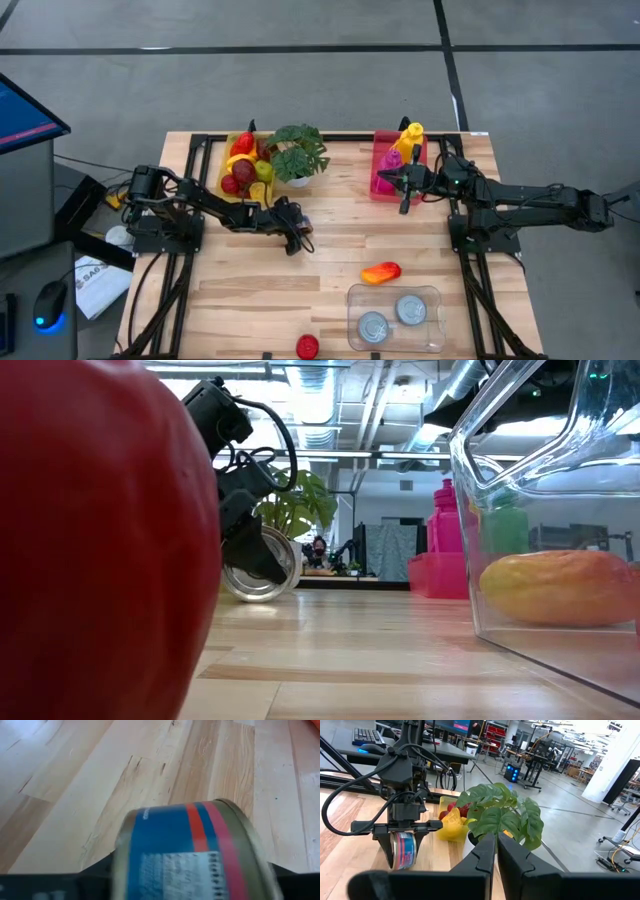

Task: Pick & Place Food Item
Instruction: Put the blue pink tuna can into the transparent bin

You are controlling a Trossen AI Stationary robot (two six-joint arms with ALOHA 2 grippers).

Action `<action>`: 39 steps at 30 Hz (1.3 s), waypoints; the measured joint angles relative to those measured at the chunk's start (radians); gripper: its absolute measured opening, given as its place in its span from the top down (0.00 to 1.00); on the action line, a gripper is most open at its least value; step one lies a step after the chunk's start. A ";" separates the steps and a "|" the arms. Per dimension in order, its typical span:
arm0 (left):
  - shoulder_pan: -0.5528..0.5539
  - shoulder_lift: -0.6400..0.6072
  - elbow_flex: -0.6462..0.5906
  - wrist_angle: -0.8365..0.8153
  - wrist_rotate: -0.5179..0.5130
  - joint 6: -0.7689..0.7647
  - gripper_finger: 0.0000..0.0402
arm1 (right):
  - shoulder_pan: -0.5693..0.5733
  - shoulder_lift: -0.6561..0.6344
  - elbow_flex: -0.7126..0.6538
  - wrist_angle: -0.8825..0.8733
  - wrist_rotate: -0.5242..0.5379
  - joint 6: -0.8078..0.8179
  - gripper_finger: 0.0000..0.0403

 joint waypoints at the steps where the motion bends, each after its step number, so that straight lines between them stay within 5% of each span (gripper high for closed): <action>1: 0.000 0.000 0.000 0.000 0.000 0.000 0.53 | 0.000 0.000 0.000 0.000 0.000 0.000 0.96; 20: 0.000 0.000 0.000 0.007 0.000 -0.042 0.58 | 0.000 0.000 0.000 0.000 0.000 0.000 0.96; 39: 0.000 -0.108 0.000 0.312 0.114 -0.205 0.57 | 0.000 0.000 0.000 0.000 0.000 0.000 0.96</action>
